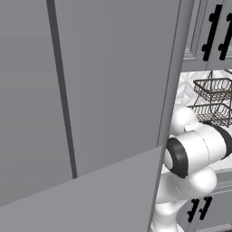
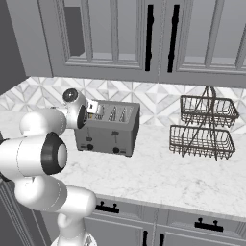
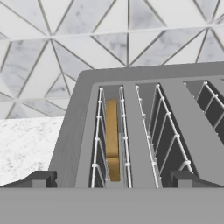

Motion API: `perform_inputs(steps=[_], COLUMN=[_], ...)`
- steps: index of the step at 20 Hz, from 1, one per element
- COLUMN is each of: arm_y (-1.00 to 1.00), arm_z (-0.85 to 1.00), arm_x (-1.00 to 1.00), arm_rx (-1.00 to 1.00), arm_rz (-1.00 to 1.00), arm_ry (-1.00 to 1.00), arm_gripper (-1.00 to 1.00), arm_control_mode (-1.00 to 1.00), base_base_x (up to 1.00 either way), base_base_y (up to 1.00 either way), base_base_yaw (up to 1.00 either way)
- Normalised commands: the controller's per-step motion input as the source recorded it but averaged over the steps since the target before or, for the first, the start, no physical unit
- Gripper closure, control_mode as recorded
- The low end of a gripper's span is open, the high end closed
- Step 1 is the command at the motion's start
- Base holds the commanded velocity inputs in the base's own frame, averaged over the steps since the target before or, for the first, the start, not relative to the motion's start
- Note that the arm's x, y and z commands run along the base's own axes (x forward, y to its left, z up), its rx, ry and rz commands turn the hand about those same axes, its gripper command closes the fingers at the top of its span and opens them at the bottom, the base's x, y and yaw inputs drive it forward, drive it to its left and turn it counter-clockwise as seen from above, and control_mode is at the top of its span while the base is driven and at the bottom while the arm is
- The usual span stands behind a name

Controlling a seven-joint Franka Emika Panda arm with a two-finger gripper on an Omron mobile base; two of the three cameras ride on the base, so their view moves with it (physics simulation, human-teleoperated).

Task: Start the toaster. Once the lever pops up, take the bread to the plate on the dining counter.

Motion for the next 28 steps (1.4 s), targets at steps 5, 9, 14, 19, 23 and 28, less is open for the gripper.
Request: perform_inputs(steps=[5, 9, 14, 19, 23, 28], arm_y=[0.00, 0.00, 0.00, 0.00, 0.00, 0.00], arm_z=[0.00, 0.00, 0.00, 0.00, 0.00, 0.00], arm_x=[0.00, 0.00, 0.00, 0.00, 0.00, 0.00], arm_rx=[0.00, 0.00, 0.00, 0.00, 0.00, 0.00], arm_rz=[0.00, 0.00, 0.00, 0.00, 0.00, 0.00], arm_ry=[0.00, 0.00, 0.00, 0.00, 0.00, 0.00], arm_gripper=[-1.00, -1.00, -1.00, -1.00, -1.00, -1.00], arm_control_mode=[-1.00, -1.00, -1.00, -1.00, -1.00, -1.00], base_base_x=[0.00, 0.00, 0.00, 0.00, 0.00, 0.00], base_base_y=[0.00, 0.00, 0.00, 0.00, 0.00, 0.00], base_base_yaw=[0.00, 0.00, 0.00, 0.00, 0.00, 0.00])
